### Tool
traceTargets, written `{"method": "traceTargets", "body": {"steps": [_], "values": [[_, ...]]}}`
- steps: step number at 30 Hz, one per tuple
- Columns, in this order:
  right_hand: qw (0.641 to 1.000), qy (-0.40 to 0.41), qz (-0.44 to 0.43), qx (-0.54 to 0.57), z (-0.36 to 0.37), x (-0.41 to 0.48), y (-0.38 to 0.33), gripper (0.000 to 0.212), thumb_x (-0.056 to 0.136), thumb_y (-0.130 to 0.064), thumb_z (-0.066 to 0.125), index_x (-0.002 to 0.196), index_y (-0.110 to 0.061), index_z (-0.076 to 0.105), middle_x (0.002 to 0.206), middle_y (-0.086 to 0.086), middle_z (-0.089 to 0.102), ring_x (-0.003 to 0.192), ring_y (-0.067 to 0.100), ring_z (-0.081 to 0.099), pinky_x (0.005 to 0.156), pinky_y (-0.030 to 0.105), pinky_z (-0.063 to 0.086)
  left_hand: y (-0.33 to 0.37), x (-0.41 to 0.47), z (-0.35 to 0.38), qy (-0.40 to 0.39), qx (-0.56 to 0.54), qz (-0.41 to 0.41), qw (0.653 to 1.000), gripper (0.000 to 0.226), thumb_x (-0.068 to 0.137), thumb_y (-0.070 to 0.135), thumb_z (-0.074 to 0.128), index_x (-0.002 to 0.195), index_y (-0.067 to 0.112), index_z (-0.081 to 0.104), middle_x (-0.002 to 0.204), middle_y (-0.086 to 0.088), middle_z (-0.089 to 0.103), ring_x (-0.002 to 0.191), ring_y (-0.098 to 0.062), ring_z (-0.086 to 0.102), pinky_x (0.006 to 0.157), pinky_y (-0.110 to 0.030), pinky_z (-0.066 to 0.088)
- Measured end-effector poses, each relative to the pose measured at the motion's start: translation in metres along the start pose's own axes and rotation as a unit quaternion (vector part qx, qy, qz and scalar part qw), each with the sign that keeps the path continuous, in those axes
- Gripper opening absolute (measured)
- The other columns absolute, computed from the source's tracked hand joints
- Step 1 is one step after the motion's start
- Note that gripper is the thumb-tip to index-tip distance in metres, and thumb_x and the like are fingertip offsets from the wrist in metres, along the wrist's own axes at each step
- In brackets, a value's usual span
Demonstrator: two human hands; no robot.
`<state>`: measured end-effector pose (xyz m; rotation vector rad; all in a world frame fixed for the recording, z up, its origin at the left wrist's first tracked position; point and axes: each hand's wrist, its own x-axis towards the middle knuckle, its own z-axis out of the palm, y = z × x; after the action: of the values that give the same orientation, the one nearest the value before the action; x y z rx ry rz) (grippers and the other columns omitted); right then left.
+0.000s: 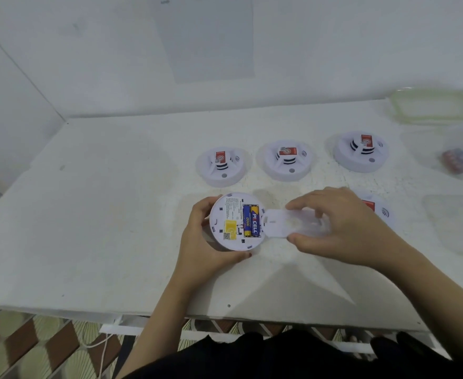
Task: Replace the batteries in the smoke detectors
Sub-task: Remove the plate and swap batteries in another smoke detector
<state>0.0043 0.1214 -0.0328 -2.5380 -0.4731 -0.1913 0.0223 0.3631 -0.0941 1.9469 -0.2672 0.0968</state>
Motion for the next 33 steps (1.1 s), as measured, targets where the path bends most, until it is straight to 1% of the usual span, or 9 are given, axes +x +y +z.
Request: {"method": "traceTargets", "body": {"steps": [2,6,9,11,14,21,28,30,33], "values": [[1.000,0.005,-0.015,0.018,0.005,0.005,-0.007,0.058,0.065,-0.061,0.052,0.108,-0.026,0.067,0.097,-0.020,0.063,0.079,-0.007,0.048,0.083,0.012,0.028,0.004,0.000,0.000,-0.005,-0.008,0.004,1.000,0.091,0.050,0.013,0.095,0.127,0.020,0.049,0.122,0.012,0.059,0.113,-0.007,0.058,0.084,-0.012,0.048],[0.997,0.019,-0.070,0.004,0.030,0.016,-0.015,0.054,0.071,-0.055,0.057,0.112,-0.020,0.067,0.108,-0.009,0.066,0.092,0.010,0.055,0.081,0.024,0.031,0.009,0.000,-0.001,-0.009,-0.013,0.015,1.000,0.089,0.051,0.015,0.095,0.128,0.022,0.051,0.122,0.014,0.061,0.114,-0.007,0.058,0.087,-0.013,0.047],[0.996,0.041,-0.081,0.001,0.048,0.024,-0.015,0.055,0.073,-0.052,0.058,0.113,-0.015,0.066,0.114,-0.003,0.065,0.096,0.017,0.056,0.082,0.028,0.034,0.008,0.000,-0.002,-0.011,-0.009,0.010,1.000,0.089,0.052,0.019,0.093,0.130,0.022,0.050,0.124,0.013,0.061,0.116,-0.008,0.058,0.090,-0.015,0.048],[0.993,0.071,-0.090,0.005,0.057,0.028,-0.017,0.054,0.073,-0.049,0.058,0.113,-0.014,0.066,0.115,-0.002,0.065,0.095,0.016,0.055,0.079,0.031,0.038,0.006,0.000,-0.003,-0.012,-0.006,0.003,1.000,0.090,0.052,0.019,0.094,0.131,0.022,0.050,0.126,0.012,0.061,0.118,-0.008,0.057,0.092,-0.018,0.048],[0.990,0.092,-0.101,0.018,0.067,0.030,-0.018,0.052,0.072,-0.047,0.060,0.112,-0.014,0.067,0.116,-0.002,0.065,0.096,0.013,0.051,0.079,0.030,0.036,0.006,-0.001,-0.003,-0.014,-0.004,-0.002,1.000,0.092,0.052,0.017,0.094,0.132,0.021,0.050,0.126,0.009,0.061,0.119,-0.010,0.057,0.093,-0.020,0.049],[0.989,0.096,-0.096,0.052,0.074,0.033,-0.012,0.053,0.072,-0.047,0.062,0.113,-0.014,0.068,0.118,-0.002,0.064,0.106,0.013,0.050,0.088,0.029,0.035,0.005,0.000,-0.004,-0.016,-0.015,-0.011,1.000,0.090,0.054,0.007,0.093,0.133,0.019,0.051,0.125,0.011,0.062,0.117,-0.003,0.057,0.088,-0.010,0.045],[0.989,0.098,-0.093,0.065,0.073,0.031,-0.007,0.053,0.069,-0.049,0.064,0.111,-0.017,0.069,0.115,-0.005,0.065,0.105,0.013,0.051,0.090,0.027,0.033,0.005,0.000,-0.005,-0.014,-0.021,-0.011,1.000,0.092,0.052,0.017,0.092,0.133,0.020,0.050,0.125,0.011,0.061,0.118,-0.005,0.057,0.089,-0.011,0.045],[0.989,0.093,-0.093,0.066,0.072,0.032,-0.007,0.053,0.069,-0.050,0.064,0.112,-0.019,0.069,0.116,-0.007,0.065,0.105,0.011,0.050,0.091,0.025,0.031,0.004,0.000,-0.005,-0.018,-0.022,-0.010,1.000,0.092,0.052,0.016,0.093,0.133,0.020,0.051,0.125,0.010,0.062,0.118,-0.007,0.058,0.089,-0.013,0.046],[0.990,0.088,-0.078,0.080,0.074,0.033,-0.006,0.054,0.069,-0.052,0.064,0.113,-0.020,0.069,0.118,-0.009,0.064,0.107,0.012,0.050,0.092,0.027,0.032,0.003,0.001,-0.005,-0.023,-0.020,-0.009,0.999,0.094,0.052,0.011,0.095,0.134,0.017,0.050,0.126,0.006,0.062,0.118,-0.009,0.058,0.091,-0.016,0.047]]}}
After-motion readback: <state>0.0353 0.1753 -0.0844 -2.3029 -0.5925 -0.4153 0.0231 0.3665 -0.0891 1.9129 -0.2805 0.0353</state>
